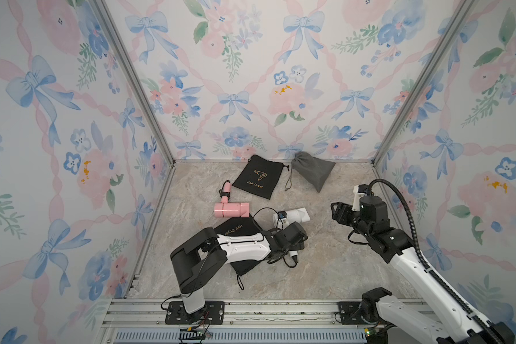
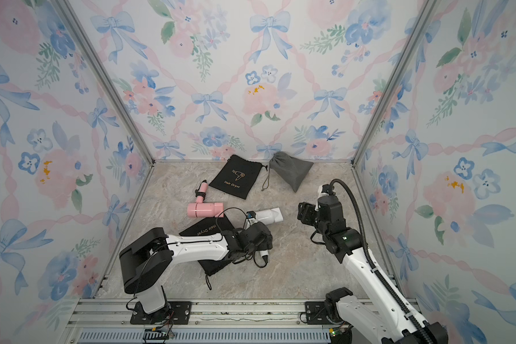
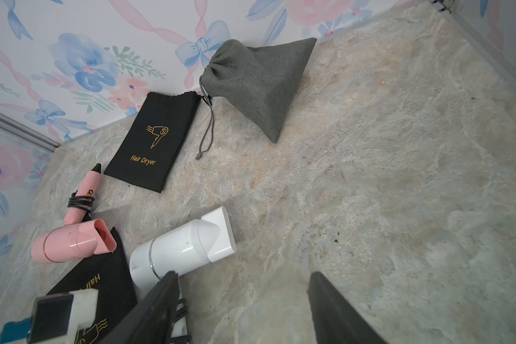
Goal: Pack away hair dryers
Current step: Pick up the hair dryer from the center of the board.
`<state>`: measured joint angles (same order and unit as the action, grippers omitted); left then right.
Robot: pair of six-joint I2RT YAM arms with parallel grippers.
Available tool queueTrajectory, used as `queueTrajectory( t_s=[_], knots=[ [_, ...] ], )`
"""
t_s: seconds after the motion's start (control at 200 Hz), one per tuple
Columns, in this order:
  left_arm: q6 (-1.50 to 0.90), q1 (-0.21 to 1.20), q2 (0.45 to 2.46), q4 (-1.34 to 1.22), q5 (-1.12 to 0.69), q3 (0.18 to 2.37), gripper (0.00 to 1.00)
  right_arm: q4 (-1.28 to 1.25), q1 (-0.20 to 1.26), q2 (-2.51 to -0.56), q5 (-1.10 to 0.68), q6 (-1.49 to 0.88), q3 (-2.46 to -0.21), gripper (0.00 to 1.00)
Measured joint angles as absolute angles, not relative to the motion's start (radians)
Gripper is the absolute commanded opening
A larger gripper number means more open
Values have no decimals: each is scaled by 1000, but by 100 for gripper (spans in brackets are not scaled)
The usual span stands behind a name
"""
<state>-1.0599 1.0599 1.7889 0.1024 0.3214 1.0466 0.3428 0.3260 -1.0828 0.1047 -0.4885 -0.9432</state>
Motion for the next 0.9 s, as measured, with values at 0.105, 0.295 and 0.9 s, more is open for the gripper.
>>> queueTrajectory(
  t_s=[0.105, 0.295, 0.9],
  knots=[
    [-1065, 1062, 1843, 151, 350, 1096, 78, 344, 325, -1061, 100, -484, -934, 71],
    [-1084, 1066, 1908, 209, 405, 1140, 70, 346, 321, -1035, 97, -466, -922, 72],
    [-1019, 1067, 1953, 245, 514, 1192, 29, 405, 241, -1012, 33, -425, -898, 73]
  ],
)
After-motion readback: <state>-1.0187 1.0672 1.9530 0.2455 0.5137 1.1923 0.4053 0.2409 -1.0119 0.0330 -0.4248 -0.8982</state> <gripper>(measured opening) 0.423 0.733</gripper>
